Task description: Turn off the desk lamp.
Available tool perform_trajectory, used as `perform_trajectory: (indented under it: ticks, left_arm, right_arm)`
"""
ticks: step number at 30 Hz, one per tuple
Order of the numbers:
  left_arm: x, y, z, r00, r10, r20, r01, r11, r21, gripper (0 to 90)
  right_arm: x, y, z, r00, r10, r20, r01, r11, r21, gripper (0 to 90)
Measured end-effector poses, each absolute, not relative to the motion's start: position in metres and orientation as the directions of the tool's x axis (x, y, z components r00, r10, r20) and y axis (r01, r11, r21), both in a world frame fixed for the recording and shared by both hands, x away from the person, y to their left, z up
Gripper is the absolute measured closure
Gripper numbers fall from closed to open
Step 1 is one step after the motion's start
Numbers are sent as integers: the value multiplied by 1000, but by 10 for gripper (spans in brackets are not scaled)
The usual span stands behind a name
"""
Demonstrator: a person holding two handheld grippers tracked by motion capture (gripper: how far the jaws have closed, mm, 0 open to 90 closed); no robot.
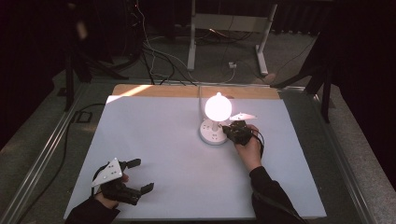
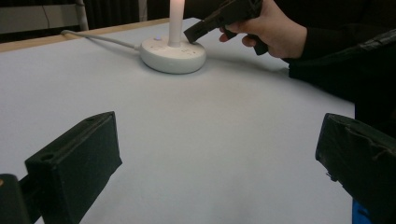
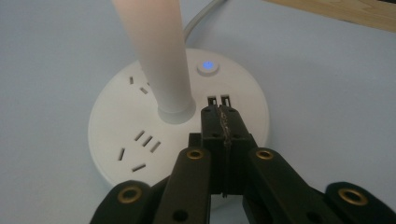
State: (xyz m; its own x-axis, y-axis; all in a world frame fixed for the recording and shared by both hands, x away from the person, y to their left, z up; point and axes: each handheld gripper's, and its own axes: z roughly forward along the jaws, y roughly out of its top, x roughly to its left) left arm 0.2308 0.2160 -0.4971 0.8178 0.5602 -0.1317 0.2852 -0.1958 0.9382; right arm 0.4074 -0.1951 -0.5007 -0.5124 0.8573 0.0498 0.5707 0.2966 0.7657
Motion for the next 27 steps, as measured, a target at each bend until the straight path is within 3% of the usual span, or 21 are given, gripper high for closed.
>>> perform_trajectory:
  ticks: [11,18,27]
  left_arm:
    - [231,216,-497,819,559,-133,286,-196,938,6]
    - [231,215,-497,818,560,-135,288,-195,938,6]
    - [231,216,-497,817,560,-133,287,-195,938,6]
  right_arm:
    - [403,-187,-501,-516,856,22,555,315,770,900]
    - [403,-196,-483,-495,867,49,530,258,808,900]
    - [404,-194,-498,-492,870,26,544,284,789,900]
